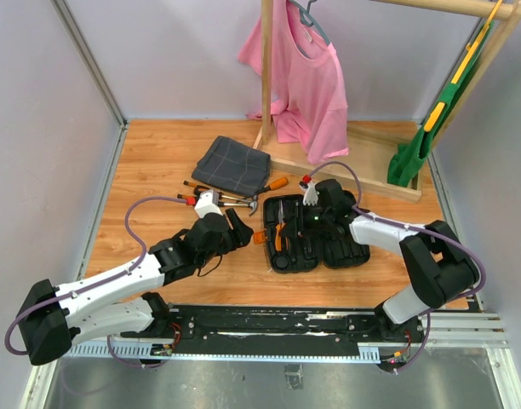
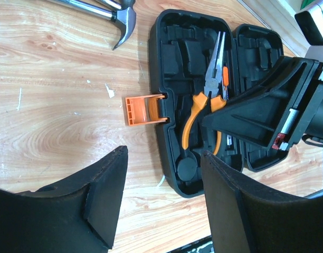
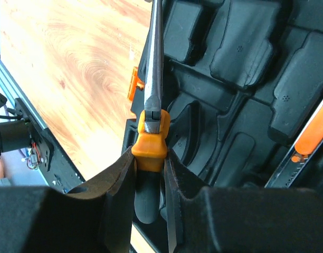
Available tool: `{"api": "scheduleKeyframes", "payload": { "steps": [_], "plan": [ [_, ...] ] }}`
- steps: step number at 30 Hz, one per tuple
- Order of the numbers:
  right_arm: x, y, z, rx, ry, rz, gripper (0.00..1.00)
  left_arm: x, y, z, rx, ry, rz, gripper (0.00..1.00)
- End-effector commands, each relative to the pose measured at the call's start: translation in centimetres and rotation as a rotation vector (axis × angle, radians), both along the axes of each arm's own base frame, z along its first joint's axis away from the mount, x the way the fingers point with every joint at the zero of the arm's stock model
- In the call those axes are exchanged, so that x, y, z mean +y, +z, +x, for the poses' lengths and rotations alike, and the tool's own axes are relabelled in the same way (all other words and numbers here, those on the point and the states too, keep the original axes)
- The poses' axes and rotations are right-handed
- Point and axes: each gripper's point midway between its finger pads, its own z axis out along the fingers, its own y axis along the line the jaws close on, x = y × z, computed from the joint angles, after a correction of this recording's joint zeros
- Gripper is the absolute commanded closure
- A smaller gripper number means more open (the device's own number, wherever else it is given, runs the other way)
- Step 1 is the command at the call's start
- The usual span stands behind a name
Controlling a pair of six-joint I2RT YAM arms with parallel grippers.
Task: Sort the tools into containers
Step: Place the pliers in the storage box.
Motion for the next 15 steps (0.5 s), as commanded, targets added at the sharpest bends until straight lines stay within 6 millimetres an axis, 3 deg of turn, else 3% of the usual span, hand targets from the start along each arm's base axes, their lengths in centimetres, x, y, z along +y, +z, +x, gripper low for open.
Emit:
{"api": "scheduleKeyframes", "payload": {
  "steps": [1, 11, 15],
  "plan": [
    [0.9, 0.5, 0.8, -0.084, -0.050, 0.027, 0.92, 0.0, -0.2, 0.0, -0.004, 0.009, -0.006, 0.39],
    [1.0, 0.0, 0.9, -0.142, -0.086, -0.008, 0.76, 0.0, -0.4, -0.1, -0.001, 0.009, -0.008, 0.39],
    [0.7, -0.7, 0.8, -0.139, -0.083, -0.043, 0.74, -0.1, -0.5, -0.1, 0.001, 0.005, -0.006, 0.39]
  ]
}}
